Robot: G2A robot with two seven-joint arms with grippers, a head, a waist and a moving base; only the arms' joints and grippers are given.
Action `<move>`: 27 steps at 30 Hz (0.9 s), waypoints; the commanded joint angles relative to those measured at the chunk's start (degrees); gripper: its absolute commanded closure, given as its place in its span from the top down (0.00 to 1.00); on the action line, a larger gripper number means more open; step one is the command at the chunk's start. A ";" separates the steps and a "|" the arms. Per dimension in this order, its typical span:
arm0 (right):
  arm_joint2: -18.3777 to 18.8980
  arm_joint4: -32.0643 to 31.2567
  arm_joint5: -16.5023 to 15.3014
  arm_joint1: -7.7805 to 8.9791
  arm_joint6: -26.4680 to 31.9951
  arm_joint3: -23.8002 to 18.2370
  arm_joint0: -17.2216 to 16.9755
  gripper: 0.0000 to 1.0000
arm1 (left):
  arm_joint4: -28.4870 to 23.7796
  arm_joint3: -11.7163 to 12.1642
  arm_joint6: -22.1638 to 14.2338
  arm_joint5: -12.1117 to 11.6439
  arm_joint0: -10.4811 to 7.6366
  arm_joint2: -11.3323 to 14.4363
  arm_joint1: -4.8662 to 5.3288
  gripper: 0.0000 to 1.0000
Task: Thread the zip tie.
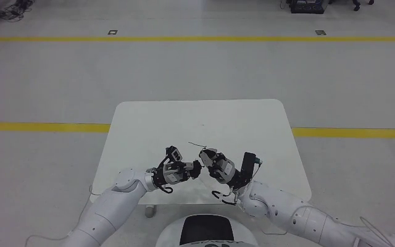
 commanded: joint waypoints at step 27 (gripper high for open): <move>-0.54 0.52 0.00 -0.41 -0.13 0.74 0.46 0.00 | -0.24 0.18 -0.06 -0.09 -0.21 0.41 0.11 0.00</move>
